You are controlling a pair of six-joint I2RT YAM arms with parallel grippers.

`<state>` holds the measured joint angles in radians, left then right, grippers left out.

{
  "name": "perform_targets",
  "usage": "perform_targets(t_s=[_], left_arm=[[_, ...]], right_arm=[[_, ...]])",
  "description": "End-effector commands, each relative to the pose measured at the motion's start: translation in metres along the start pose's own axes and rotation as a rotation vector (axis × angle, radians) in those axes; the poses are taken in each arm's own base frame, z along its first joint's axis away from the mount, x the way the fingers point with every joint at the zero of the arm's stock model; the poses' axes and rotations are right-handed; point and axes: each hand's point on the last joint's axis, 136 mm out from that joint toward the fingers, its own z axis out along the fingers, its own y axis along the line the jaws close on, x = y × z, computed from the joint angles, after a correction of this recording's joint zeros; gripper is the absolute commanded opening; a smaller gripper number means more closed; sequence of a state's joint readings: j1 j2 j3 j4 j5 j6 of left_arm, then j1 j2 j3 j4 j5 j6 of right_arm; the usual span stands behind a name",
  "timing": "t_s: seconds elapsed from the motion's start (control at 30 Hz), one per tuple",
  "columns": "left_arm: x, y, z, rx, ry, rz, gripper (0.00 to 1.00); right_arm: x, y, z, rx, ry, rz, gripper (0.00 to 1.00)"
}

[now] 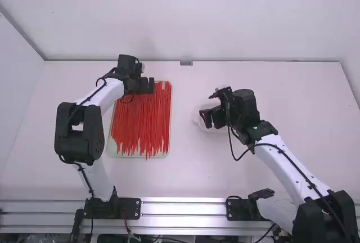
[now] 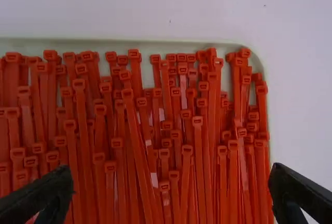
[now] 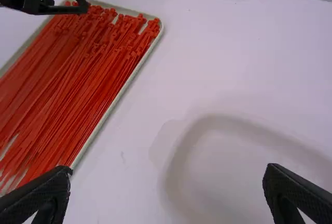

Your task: Fasten the cable tie

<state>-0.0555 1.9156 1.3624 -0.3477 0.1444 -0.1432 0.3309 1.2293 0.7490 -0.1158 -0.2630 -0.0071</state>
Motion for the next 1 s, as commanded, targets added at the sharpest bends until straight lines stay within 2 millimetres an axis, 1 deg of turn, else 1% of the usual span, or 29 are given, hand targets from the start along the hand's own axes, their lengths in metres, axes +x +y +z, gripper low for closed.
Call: perform_targets(t_s=[0.0,0.07,0.1,0.23,0.43,0.47,0.53,0.63,0.67,0.77,0.9,0.97], left_arm=[[-0.006,0.001,-0.006,-0.006,-0.006,-0.008,0.99],[0.0,0.004,-0.004,-0.013,0.016,-0.014,0.99],[0.007,0.007,-0.001,-0.016,0.043,-0.022,0.99],[0.018,0.009,0.004,-0.022,0.073,-0.038,0.99],[0.02,0.009,0.006,-0.02,0.074,-0.044,0.99],[0.023,0.01,0.005,-0.022,0.087,-0.052,0.99],[0.03,0.005,0.003,-0.002,0.124,-0.076,0.99],[0.033,0.001,0.002,0.016,0.138,-0.07,0.99],[0.035,-0.003,0.002,0.012,0.144,-0.061,0.99],[0.041,-0.003,0.0,-0.024,0.158,-0.032,0.99],[0.048,-0.009,0.008,-0.019,0.145,-0.006,0.99],[0.048,-0.007,0.014,-0.028,0.116,-0.012,0.99]], right_arm=[[-0.015,0.003,-0.002,-0.009,-0.027,-0.011,0.99],[-0.014,0.003,-0.002,-0.008,-0.025,-0.011,0.99],[-0.014,0.002,-0.002,-0.007,-0.024,-0.008,0.99],[-0.011,0.004,-0.002,-0.01,-0.011,-0.008,0.99],[-0.01,-0.001,-0.003,-0.001,-0.008,0.001,0.99],[-0.01,-0.001,-0.003,-0.001,-0.007,0.001,0.99],[-0.009,0.001,-0.003,-0.006,-0.006,-0.002,0.99],[-0.009,0.002,-0.003,-0.006,-0.004,-0.002,0.99],[-0.009,0.001,-0.003,-0.003,-0.005,0.0,0.99],[-0.01,0.0,-0.003,-0.001,-0.007,0.0,0.99],[-0.01,0.0,-0.003,-0.002,-0.007,0.0,0.99],[-0.01,0.0,-0.003,-0.002,-0.007,0.0,0.99]])
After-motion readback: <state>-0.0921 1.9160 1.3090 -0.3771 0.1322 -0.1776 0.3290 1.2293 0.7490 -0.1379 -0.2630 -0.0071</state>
